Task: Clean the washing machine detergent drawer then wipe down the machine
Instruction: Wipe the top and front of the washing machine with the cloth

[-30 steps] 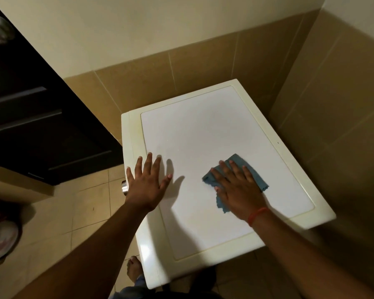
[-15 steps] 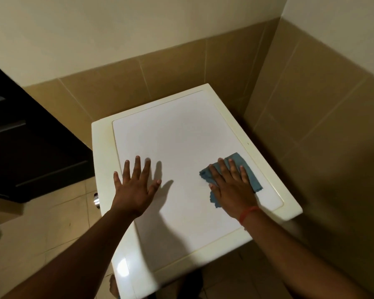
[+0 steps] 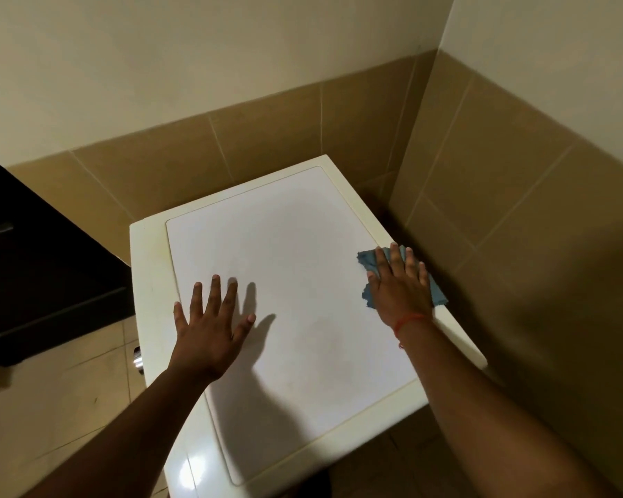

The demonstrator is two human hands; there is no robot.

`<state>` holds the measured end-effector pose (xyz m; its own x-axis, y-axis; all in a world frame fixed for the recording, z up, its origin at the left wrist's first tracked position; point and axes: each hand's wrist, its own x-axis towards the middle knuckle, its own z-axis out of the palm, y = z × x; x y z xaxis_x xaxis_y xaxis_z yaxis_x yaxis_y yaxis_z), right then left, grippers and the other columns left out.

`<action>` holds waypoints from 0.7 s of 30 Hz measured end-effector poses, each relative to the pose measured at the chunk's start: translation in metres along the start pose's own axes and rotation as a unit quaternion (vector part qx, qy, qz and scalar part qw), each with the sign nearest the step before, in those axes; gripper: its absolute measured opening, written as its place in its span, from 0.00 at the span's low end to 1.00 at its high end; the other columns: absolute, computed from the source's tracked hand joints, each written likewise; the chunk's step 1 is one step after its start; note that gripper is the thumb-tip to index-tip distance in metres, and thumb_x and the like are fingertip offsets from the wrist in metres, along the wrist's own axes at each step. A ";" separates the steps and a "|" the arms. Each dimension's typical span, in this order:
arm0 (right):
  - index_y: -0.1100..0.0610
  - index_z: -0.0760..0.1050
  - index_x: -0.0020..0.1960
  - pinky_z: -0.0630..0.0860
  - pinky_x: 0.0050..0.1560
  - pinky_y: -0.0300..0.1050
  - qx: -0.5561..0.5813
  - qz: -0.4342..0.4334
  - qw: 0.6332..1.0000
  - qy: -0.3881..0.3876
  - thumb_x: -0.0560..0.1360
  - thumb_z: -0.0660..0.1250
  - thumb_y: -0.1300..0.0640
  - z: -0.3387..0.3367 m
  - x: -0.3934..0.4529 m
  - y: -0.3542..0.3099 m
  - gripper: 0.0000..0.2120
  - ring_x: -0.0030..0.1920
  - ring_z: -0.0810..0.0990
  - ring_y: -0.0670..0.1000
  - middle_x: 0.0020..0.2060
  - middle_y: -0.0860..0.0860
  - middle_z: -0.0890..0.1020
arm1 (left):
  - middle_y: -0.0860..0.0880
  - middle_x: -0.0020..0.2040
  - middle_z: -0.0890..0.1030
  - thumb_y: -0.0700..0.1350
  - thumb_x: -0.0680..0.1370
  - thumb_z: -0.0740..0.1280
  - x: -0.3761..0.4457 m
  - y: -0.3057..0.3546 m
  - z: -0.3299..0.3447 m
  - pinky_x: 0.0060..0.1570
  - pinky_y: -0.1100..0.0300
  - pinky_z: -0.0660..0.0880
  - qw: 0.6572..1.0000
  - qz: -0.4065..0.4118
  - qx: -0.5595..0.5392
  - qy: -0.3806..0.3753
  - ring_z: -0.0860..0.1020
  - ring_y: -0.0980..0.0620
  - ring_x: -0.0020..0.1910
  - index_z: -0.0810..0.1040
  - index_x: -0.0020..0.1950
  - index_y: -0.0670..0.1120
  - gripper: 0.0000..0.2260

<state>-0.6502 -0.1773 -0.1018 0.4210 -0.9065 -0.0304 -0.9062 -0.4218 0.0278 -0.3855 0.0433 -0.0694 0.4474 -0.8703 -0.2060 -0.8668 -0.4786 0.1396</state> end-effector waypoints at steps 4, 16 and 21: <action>0.51 0.57 0.78 0.57 0.74 0.60 -0.009 -0.067 0.997 -0.022 0.81 0.45 0.43 0.007 0.000 0.009 0.28 0.77 0.57 0.61 0.77 0.56 0.61 | 0.52 0.79 0.34 0.71 0.74 0.33 -0.002 -0.002 0.001 0.74 0.37 0.40 1.000 -0.003 -0.002 0.000 0.32 0.46 0.77 0.34 0.78 0.59 0.35; 0.49 0.57 0.78 0.51 0.74 0.57 -0.025 -0.148 0.989 -0.017 0.80 0.31 0.39 -0.001 0.009 0.013 0.34 0.76 0.61 0.59 0.76 0.54 0.64 | 0.52 0.79 0.33 0.71 0.74 0.34 -0.003 -0.013 -0.006 0.74 0.38 0.39 1.000 -0.022 -0.007 0.007 0.33 0.46 0.77 0.34 0.78 0.59 0.34; 0.51 0.53 0.79 0.50 0.74 0.60 -0.018 -0.162 0.986 -0.025 0.80 0.41 0.37 0.002 -0.017 -0.048 0.32 0.77 0.56 0.62 0.78 0.57 0.58 | 0.52 0.79 0.35 0.69 0.78 0.40 -0.008 -0.017 -0.008 0.74 0.38 0.39 0.999 -0.031 -0.012 0.012 0.33 0.46 0.77 0.36 0.79 0.59 0.32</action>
<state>-0.6142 -0.1415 -0.1050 0.6850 -0.7227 -0.0921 -0.7222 -0.6902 0.0441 -0.3727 0.0568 -0.0624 0.5055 -0.8413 -0.1915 -0.8317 -0.5342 0.1511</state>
